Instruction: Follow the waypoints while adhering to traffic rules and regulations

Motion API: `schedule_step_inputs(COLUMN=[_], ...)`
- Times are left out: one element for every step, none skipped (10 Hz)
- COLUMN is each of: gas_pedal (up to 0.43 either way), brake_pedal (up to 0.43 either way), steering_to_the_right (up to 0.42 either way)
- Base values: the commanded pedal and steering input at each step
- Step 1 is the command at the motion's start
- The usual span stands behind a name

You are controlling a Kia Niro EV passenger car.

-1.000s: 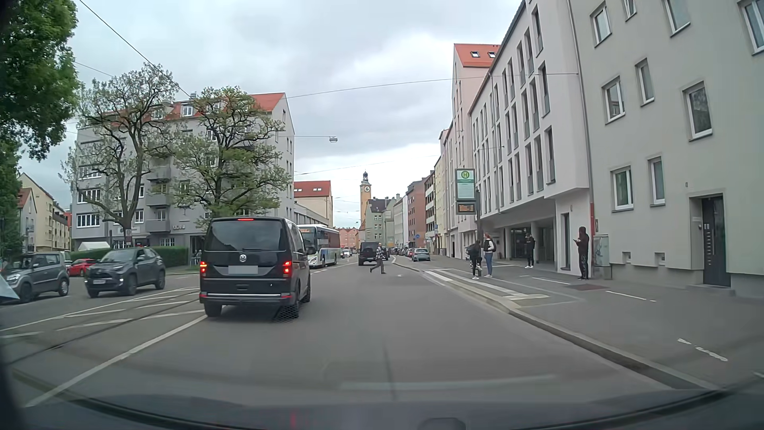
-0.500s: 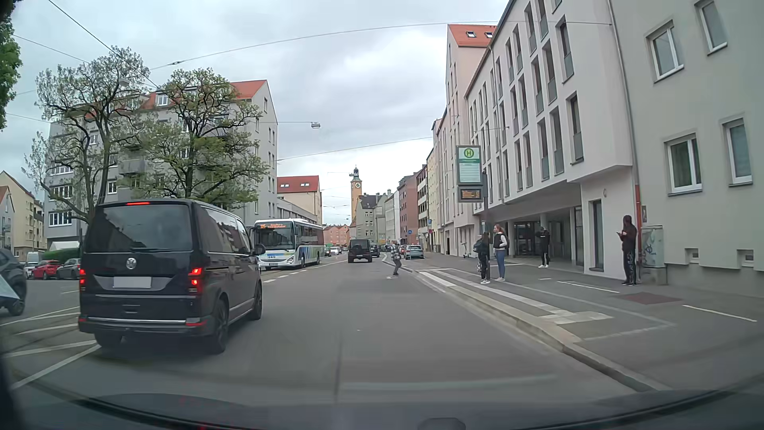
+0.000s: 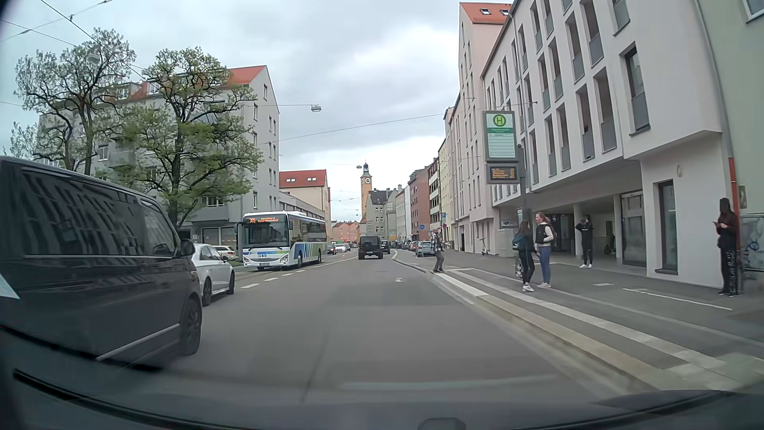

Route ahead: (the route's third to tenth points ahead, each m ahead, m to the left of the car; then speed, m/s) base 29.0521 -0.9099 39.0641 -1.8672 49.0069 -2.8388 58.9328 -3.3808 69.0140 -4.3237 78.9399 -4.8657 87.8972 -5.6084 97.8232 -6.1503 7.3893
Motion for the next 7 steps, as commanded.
schedule_step_inputs(gas_pedal=[0.138, 0.189, 0.228, 0.268, 0.268, 0.280, 0.311], brake_pedal=[0.000, 0.000, 0.000, 0.000, 0.000, 0.000, 0.000], steering_to_the_right=[-0.048, -0.045, -0.043, -0.037, -0.032, -0.031, -0.031])
